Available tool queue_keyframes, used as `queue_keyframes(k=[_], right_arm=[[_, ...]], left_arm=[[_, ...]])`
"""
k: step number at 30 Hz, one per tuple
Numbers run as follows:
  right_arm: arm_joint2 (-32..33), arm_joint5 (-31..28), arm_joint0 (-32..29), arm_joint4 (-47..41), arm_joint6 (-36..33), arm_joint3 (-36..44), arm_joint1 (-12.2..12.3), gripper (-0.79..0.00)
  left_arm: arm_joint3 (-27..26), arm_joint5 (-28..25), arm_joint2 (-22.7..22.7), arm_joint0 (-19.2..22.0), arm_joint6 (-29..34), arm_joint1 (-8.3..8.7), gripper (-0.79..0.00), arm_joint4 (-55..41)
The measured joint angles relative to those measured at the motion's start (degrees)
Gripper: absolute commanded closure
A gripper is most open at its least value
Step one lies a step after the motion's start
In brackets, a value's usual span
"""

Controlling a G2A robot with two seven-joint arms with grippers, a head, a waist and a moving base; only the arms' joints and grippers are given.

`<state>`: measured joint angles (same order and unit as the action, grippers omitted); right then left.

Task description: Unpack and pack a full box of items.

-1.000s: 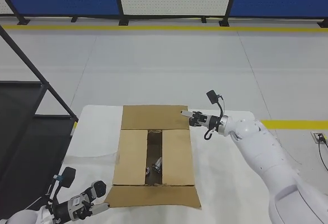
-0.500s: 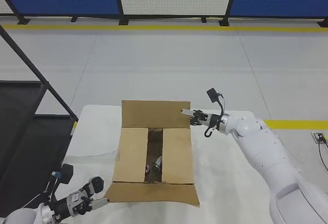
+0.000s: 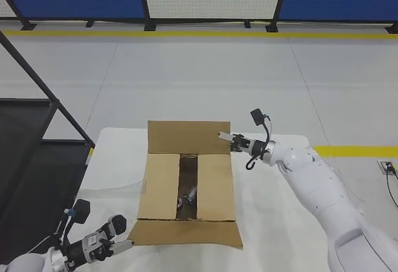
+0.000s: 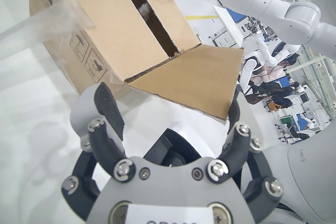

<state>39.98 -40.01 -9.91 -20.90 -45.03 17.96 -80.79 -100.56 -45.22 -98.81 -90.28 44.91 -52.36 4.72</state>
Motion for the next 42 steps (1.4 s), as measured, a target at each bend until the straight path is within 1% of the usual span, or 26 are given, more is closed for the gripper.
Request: queue_keyframes(k=[3, 8, 12, 15, 19, 26, 31, 34, 38, 42], right_arm=[[1.2, -1.9, -0.7, -0.4, -1.5, 1.8, 0.9, -0.785], [3.5, -3.3, -1.5, -1.2, -5.2, 5.1, 2.5, -0.785], [4.9, -2.9, -2.0, -0.5, -7.8, 7.7, 3.9, -0.785], [5.9, -2.1, -2.6, 0.9, -8.7, 10.3, 4.9, -0.785], [6.9, -0.5, -4.2, 3.0, -9.1, 14.5, 6.1, -0.785], [9.1, 3.2, -7.6, 6.7, -9.0, 22.3, 8.0, -0.785], [10.5, 5.6, -9.5, 8.4, -9.1, 26.9, 9.0, -0.785], [11.2, 6.9, -10.4, 9.1, -9.0, 28.9, 9.4, -0.785], [11.9, 8.1, -11.4, 9.8, -9.0, 30.9, 9.8, -0.785], [12.6, 8.8, -12.0, 10.3, -9.0, 32.0, 10.1, -0.785]], left_arm=[[-0.9, 0.4, -0.2, -0.4, -1.5, 0.0, -0.785, 0.9], [-2.4, 1.9, -0.7, -0.8, -5.0, -0.11, -0.785, 2.3], [-4.1, 4.2, -0.6, -0.8, -8.5, -0.33, -0.785, 4.9], [-5.4, 4.6, -0.1, -0.8, -9.4, -0.39, -0.785, 6.4], [-5.2, 3.9, -0.6, -1.3, -8.8, -0.23, -0.785, 9.8], [-2.3, -1.3, -3.5, -3.8, -1.9, 0.79, -0.785, 14.3], [-1.9, -2.4, -4.0, -5.0, 1.9, 1.36, -0.785, 16.1], [-2.2, -1.2, -3.5, -4.8, 2.8, 1.56, -0.785, 18.3], [-3.2, 1.4, -1.1, -3.8, 2.1, 1.52, -0.785, 23.1], [-3.0, 1.7, 0.7, -3.1, 2.2, 1.61, -0.785, 25.3]])
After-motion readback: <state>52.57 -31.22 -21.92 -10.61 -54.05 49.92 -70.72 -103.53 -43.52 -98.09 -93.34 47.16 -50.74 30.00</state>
